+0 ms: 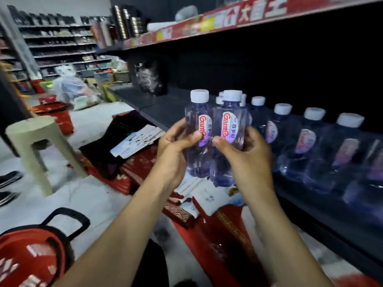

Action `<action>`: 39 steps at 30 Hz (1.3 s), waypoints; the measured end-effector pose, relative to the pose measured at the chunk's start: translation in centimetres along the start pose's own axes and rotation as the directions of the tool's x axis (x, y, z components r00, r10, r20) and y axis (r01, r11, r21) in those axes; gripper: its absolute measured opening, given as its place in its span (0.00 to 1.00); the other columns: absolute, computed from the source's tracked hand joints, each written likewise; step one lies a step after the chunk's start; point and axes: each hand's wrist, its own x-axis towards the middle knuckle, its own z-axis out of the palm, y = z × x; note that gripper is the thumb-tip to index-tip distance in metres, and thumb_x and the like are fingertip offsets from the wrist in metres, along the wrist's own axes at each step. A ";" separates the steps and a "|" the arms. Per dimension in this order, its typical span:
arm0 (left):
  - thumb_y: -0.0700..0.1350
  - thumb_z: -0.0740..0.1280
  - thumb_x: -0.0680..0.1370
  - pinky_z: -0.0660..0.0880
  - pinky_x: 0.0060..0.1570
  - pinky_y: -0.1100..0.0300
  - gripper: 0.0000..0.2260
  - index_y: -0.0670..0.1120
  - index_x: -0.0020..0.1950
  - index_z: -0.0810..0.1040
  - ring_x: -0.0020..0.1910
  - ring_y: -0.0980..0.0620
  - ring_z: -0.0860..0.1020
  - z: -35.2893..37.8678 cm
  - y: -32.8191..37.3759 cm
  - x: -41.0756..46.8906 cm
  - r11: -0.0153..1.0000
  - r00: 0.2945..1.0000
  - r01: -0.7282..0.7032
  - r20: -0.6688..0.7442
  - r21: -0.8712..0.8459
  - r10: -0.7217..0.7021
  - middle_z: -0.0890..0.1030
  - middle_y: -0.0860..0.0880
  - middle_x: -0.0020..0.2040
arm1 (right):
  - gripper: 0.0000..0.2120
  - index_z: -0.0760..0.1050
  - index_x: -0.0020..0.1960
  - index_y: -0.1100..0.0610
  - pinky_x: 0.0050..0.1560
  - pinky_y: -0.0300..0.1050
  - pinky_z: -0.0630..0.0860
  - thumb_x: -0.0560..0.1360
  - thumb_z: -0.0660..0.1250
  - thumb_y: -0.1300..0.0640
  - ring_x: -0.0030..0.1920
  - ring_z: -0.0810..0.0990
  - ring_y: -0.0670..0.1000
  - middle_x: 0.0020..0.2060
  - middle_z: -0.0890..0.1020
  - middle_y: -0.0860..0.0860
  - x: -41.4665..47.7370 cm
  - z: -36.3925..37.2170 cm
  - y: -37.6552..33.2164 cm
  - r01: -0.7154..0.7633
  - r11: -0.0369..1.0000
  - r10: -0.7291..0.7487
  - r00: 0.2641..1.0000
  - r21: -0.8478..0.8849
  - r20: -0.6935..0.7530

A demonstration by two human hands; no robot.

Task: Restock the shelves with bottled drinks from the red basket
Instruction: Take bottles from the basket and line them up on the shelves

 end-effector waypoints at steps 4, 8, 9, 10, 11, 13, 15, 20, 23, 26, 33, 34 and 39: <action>0.34 0.70 0.67 0.79 0.53 0.53 0.20 0.39 0.59 0.79 0.47 0.46 0.82 3.4 -4.3 1.8 0.998 0.999 0.033 0.039 -0.057 -0.031 0.84 0.43 0.49 | 0.25 0.75 0.57 0.45 0.51 0.51 0.80 0.61 0.73 0.40 0.49 0.83 0.45 0.48 0.84 0.43 0.8 -3.0 2.0 0.017 0.981 -0.055 0.979 -0.194 -0.194; 0.32 0.70 0.67 0.79 0.53 0.54 0.20 0.40 0.58 0.79 0.49 0.47 0.82 5.8 -7.7 3.1 0.997 0.994 0.039 0.106 -0.070 -0.032 0.85 0.45 0.50 | 0.27 0.73 0.58 0.46 0.54 0.51 0.79 0.62 0.73 0.40 0.54 0.81 0.48 0.52 0.81 0.44 1.2 -4.7 4.3 -0.017 0.955 -0.083 0.943 -0.295 -0.323; 0.31 0.71 0.66 0.79 0.51 0.55 0.21 0.39 0.58 0.79 0.49 0.48 0.82 6.2 -8.5 3.2 0.996 0.992 0.044 0.120 -0.079 -0.035 0.85 0.45 0.50 | 0.26 0.74 0.58 0.46 0.55 0.51 0.78 0.63 0.74 0.42 0.54 0.80 0.49 0.52 0.81 0.45 1.1 -5.1 4.7 -0.023 0.949 -0.091 0.935 -0.314 -0.344; 0.30 0.73 0.64 0.79 0.51 0.56 0.23 0.38 0.59 0.78 0.49 0.48 0.82 6.4 -9.0 3.3 0.995 0.991 0.048 0.133 -0.086 -0.036 0.85 0.45 0.50 | 0.26 0.74 0.59 0.48 0.56 0.51 0.78 0.64 0.76 0.44 0.55 0.79 0.49 0.53 0.80 0.46 1.0 -5.4 5.0 -0.032 0.944 -0.096 0.926 -0.329 -0.366; 0.30 0.74 0.64 0.79 0.52 0.56 0.24 0.37 0.60 0.77 0.51 0.48 0.82 6.6 -9.6 3.4 0.995 0.989 0.046 0.147 -0.089 -0.032 0.84 0.44 0.51 | 0.26 0.74 0.60 0.48 0.57 0.51 0.77 0.65 0.77 0.46 0.56 0.79 0.49 0.53 0.79 0.46 0.8 -5.7 5.1 -0.037 0.942 -0.100 0.919 -0.335 -0.382; 0.31 0.71 0.67 0.77 0.57 0.52 0.24 0.35 0.63 0.76 0.55 0.45 0.80 7.1 -10.8 3.6 0.996 0.981 0.044 0.190 -0.076 -0.029 0.82 0.41 0.55 | 0.27 0.73 0.63 0.49 0.59 0.50 0.77 0.67 0.77 0.48 0.58 0.78 0.48 0.55 0.78 0.46 0.4 -6.3 5.4 -0.036 0.942 -0.107 0.910 -0.334 -0.400; 0.32 0.70 0.69 0.76 0.59 0.50 0.22 0.37 0.64 0.76 0.57 0.44 0.79 7.6 -11.6 3.5 0.997 0.975 0.051 0.220 -0.065 -0.036 0.81 0.40 0.57 | 0.29 0.72 0.65 0.51 0.60 0.49 0.77 0.68 0.78 0.49 0.59 0.77 0.48 0.56 0.76 0.46 0.3 -6.8 5.5 -0.041 0.936 -0.114 0.904 -0.351 -0.411; 0.33 0.71 0.68 0.76 0.55 0.54 0.20 0.42 0.59 0.79 0.56 0.48 0.81 8.1 -13.1 3.9 0.999 0.974 0.050 0.223 -0.022 -0.044 0.84 0.46 0.53 | 0.30 0.70 0.68 0.51 0.62 0.48 0.76 0.69 0.76 0.49 0.61 0.75 0.46 0.59 0.74 0.45 0.7 -7.6 5.5 -0.064 0.922 -0.127 0.882 -0.381 -0.454; 0.33 0.72 0.68 0.78 0.53 0.58 0.24 0.39 0.64 0.76 0.54 0.51 0.81 8.2 -13.0 3.8 0.998 0.973 0.063 0.223 -0.016 -0.058 0.84 0.50 0.50 | 0.32 0.68 0.70 0.51 0.63 0.48 0.75 0.70 0.75 0.47 0.62 0.74 0.46 0.61 0.72 0.45 0.9 -7.6 5.9 -0.082 0.906 -0.132 0.877 -0.415 -0.462; 0.38 0.70 0.69 0.78 0.54 0.58 0.24 0.43 0.65 0.76 0.56 0.52 0.82 8.1 -12.8 3.5 0.998 0.971 0.054 0.232 0.032 -0.060 0.85 0.52 0.52 | 0.33 0.66 0.71 0.50 0.64 0.47 0.75 0.70 0.75 0.46 0.63 0.73 0.45 0.62 0.71 0.44 1.0 -7.6 5.9 -0.101 0.890 -0.123 0.886 -0.444 -0.446; 0.52 0.70 0.75 0.73 0.67 0.51 0.25 0.57 0.72 0.69 0.66 0.59 0.74 7.3 -12.5 2.5 0.907 0.957 -0.119 0.291 0.405 -0.004 0.75 0.55 0.68 | 0.39 0.55 0.75 0.42 0.59 0.49 0.77 0.73 0.74 0.51 0.65 0.72 0.47 0.66 0.67 0.43 0.0 -8.0 6.2 -0.176 0.822 -0.042 0.930 -0.542 -0.365; 0.52 0.71 0.76 0.72 0.68 0.53 0.27 0.59 0.73 0.67 0.67 0.61 0.73 7.1 -12.5 2.4 0.884 0.949 -0.152 0.316 0.443 0.004 0.73 0.57 0.69 | 0.40 0.52 0.76 0.42 0.59 0.49 0.77 0.73 0.74 0.53 0.65 0.72 0.48 0.67 0.66 0.44 -0.2 -7.9 6.3 -0.187 0.805 -0.024 0.938 -0.563 -0.345; 0.40 0.76 0.72 0.72 0.64 0.60 0.41 0.73 0.69 0.58 0.66 0.62 0.72 6.5 -12.3 1.8 0.776 0.930 -0.194 0.364 0.600 -0.049 0.72 0.64 0.66 | 0.43 0.47 0.79 0.47 0.60 0.41 0.73 0.75 0.72 0.55 0.67 0.70 0.49 0.70 0.62 0.46 -0.5 -8.1 6.2 -0.228 0.773 0.045 0.950 -0.592 -0.307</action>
